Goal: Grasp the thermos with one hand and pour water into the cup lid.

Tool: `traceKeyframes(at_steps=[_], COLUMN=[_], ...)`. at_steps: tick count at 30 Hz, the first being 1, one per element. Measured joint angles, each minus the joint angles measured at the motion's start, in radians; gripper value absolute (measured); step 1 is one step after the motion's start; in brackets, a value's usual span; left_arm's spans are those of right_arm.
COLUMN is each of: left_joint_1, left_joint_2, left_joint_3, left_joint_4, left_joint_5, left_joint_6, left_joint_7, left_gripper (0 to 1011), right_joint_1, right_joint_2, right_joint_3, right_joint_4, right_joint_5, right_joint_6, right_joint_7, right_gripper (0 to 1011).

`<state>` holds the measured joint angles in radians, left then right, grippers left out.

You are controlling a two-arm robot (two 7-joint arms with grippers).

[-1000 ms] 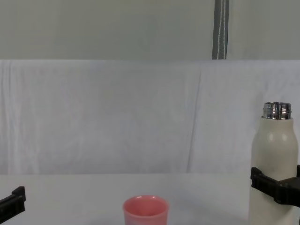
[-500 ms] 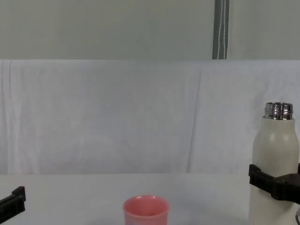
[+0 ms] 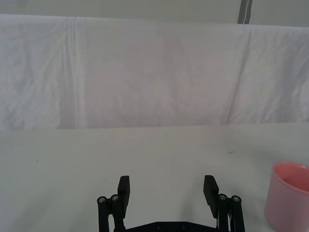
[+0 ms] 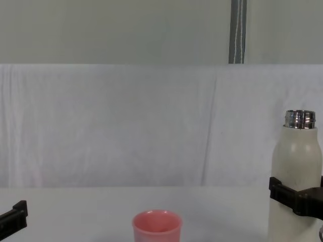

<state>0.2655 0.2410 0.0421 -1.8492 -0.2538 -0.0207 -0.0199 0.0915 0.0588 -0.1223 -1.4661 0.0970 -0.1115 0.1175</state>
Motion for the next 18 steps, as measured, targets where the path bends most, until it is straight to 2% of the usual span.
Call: traceKeyframes(at_steps=[3, 9, 18], left_joint_1=[0.000, 0.000, 0.000], left_joint_2=[0.000, 0.000, 0.000], left_joint_3=[0.000, 0.000, 0.000], left_joint_4=[0.000, 0.000, 0.000], left_joint_5=[0.000, 0.000, 0.000], left_joint_6=[0.000, 0.000, 0.000], left_joint_7=[0.000, 0.000, 0.000], left_gripper=[1001, 1001, 1001], right_joint_1=[0.000, -0.030, -0.043], right_joint_2=[0.000, 0.012, 0.028], right_joint_3=[0.000, -0.002, -0.008], right_joint_4=[0.000, -0.054, -0.096], right_joint_5=[0.000, -0.020, -0.046], right_joint_6=[0.000, 0.015, 0.015], right_joint_7=[0.000, -0.007, -0.006], right_gripper=[948, 948, 948])
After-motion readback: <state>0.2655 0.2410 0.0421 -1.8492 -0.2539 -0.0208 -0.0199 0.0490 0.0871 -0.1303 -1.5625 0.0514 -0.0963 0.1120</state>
